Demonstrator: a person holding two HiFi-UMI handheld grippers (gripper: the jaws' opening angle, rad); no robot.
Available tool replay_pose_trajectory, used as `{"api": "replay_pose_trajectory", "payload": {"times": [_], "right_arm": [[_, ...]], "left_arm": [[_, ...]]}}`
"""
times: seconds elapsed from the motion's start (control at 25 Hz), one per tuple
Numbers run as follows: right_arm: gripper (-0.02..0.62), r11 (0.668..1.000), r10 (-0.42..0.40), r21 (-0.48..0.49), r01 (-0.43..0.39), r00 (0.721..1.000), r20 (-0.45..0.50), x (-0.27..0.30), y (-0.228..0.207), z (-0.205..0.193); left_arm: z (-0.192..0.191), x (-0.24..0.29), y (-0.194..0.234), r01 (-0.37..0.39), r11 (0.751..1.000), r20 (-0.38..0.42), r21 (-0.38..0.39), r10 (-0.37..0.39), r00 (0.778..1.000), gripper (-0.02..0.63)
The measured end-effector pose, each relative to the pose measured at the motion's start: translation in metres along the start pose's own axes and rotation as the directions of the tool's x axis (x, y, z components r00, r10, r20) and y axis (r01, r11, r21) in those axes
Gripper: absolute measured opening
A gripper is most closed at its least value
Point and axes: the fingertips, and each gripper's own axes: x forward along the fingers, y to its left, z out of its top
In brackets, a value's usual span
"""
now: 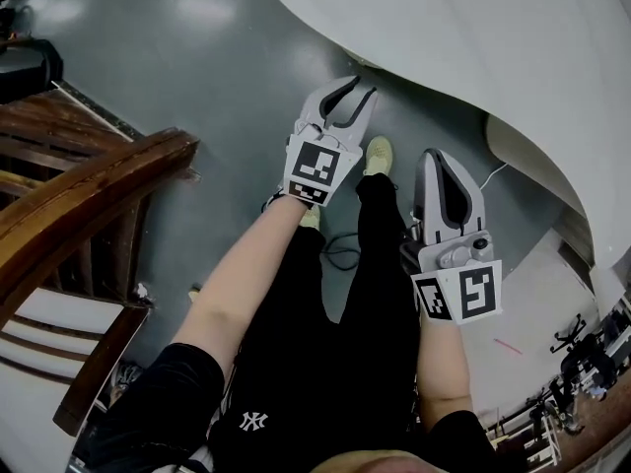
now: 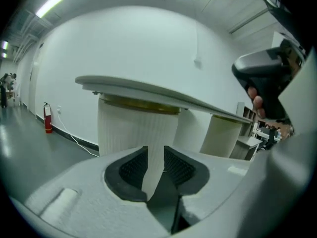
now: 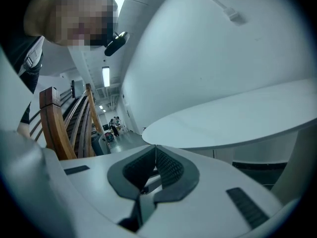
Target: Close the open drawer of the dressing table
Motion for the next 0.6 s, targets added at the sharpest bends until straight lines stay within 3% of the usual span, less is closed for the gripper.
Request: {"api": "replay_pose_trajectory", "payload": {"times": [0.16, 0.32, 0.6], "right_arm": [[0.015, 1.000, -0.003, 0.001, 0.003, 1.000, -0.024, -0.019, 0.019, 0.020], [0.015, 0.999, -0.003, -0.039, 0.004, 1.000, 0.017, -0.020, 0.035, 0.051], [0.015, 0.998, 0.030, -0.048, -0.029, 0.999, 0.019, -0.037, 0.076, 0.108]], "left_arm": [[0.043, -0.054, -0.024, 0.020, 0.999, 0.004, -0.030, -0.020, 1.000, 0.072], [0.107, -0.090, -0.032, 0.041, 0.999, 0.070, 0.000, -0.041, 0.997, 0.040], [0.204, -0.155, -0.067, 0.064, 0.998, 0.108, -0.010, -0.063, 0.992, 0.011]]}}
